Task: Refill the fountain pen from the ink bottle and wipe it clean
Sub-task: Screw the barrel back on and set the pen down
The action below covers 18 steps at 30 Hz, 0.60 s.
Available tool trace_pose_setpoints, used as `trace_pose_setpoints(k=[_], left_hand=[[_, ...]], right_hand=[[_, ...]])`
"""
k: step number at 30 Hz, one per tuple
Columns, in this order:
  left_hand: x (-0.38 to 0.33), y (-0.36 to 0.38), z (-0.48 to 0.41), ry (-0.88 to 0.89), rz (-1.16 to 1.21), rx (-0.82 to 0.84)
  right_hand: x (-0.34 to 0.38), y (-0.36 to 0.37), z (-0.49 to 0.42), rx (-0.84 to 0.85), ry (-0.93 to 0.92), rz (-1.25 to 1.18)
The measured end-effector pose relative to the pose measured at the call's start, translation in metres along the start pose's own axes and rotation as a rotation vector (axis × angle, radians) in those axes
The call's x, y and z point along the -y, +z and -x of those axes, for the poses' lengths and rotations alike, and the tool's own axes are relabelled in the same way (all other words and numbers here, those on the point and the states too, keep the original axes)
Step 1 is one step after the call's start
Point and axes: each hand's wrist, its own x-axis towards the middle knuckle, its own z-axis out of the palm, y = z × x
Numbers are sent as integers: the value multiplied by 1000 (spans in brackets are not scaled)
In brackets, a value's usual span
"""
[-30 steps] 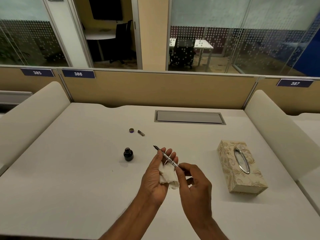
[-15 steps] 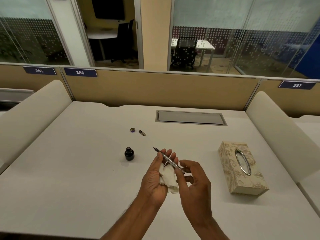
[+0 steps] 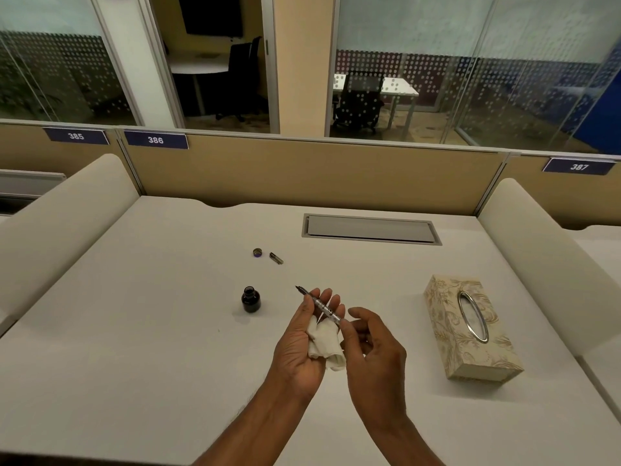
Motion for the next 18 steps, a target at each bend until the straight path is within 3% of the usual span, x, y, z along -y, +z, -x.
trace_pose_setpoints(k=[18], left_hand=[[-4, 7, 0, -3, 1, -22]], right_hand=[[-1, -4, -3, 25, -101, 54]])
